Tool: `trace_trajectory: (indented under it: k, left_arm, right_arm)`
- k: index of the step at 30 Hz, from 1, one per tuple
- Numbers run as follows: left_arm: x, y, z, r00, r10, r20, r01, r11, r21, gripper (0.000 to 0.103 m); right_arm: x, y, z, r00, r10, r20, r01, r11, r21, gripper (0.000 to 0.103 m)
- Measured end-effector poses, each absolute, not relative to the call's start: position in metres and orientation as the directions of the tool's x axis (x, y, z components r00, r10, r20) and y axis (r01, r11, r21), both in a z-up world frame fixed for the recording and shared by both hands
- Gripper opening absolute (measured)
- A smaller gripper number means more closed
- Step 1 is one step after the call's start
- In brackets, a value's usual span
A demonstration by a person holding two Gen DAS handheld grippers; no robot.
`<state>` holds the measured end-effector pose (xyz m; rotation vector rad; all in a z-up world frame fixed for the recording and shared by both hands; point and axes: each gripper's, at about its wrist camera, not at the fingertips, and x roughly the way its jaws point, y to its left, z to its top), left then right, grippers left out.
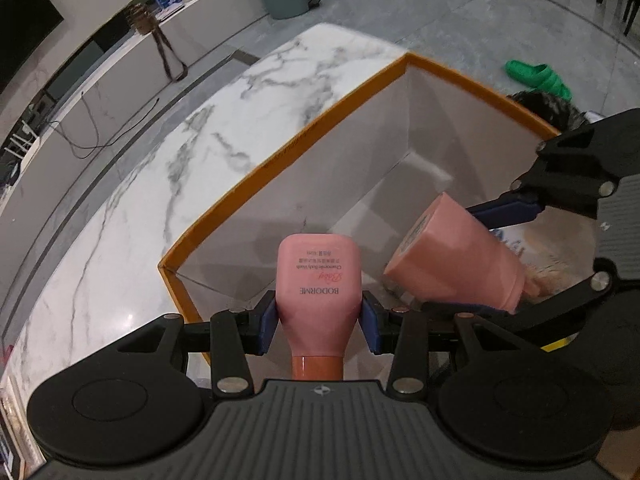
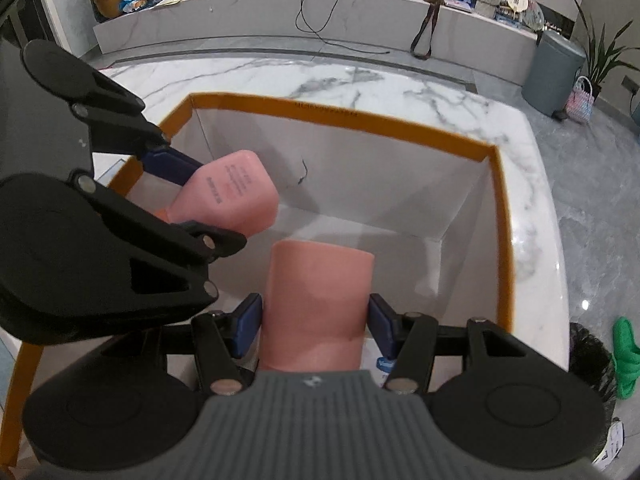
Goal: Organize rigid objects
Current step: 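Carry the bottle with the left gripper while the right gripper carries the cup over the shoebox, then open the left gripper to drop the bottle while the right gripper releases the cup inside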
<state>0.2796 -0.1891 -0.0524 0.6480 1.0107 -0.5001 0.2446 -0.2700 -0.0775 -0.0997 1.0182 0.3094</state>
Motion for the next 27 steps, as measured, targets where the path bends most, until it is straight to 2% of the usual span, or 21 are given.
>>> trace_trajectory:
  k: [6, 10, 14, 18, 20, 27]
  left_arm:
    - [0.283, -0.185, -0.06, 0.426, -0.071, -0.902, 0.637, 0.732, 0.243, 0.049]
    - [0.281, -0.181, -0.056, 0.448, -0.083, -0.89, 0.631, 0.735, 0.249, 0.056]
    - [0.279, -0.174, -0.043, 0.461, -0.132, -0.878, 0.618, 0.758, 0.21, 0.057]
    - [0.275, -0.158, -0.024, 0.503, -0.209, -0.839, 0.581, 0.8, 0.148, 0.058]
    - [0.274, -0.15, -0.015, 0.533, -0.229, -0.815, 0.559, 0.818, 0.135, 0.062]
    - [0.275, -0.12, -0.002, 0.615, -0.229, -0.755, 0.481, 0.867, 0.129, 0.065]
  right_arm:
    - [0.245, -0.266, -0.084, 0.473, 0.211, -0.855, -0.302, 0.951, 0.068, 0.057]
    - [0.245, -0.267, -0.082, 0.473, 0.21, -0.856, -0.292, 0.954, 0.072, 0.057]
    - [0.247, -0.267, -0.081, 0.478, 0.194, -0.857, -0.273, 0.96, 0.065, 0.057]
    - [0.249, -0.266, -0.081, 0.486, 0.157, -0.86, -0.246, 0.968, 0.038, 0.057]
    - [0.251, -0.265, -0.084, 0.479, 0.146, -0.865, -0.235, 0.971, 0.034, 0.057]
    - [0.252, -0.245, -0.085, 0.465, 0.164, -0.87, -0.259, 0.965, 0.044, 0.057]
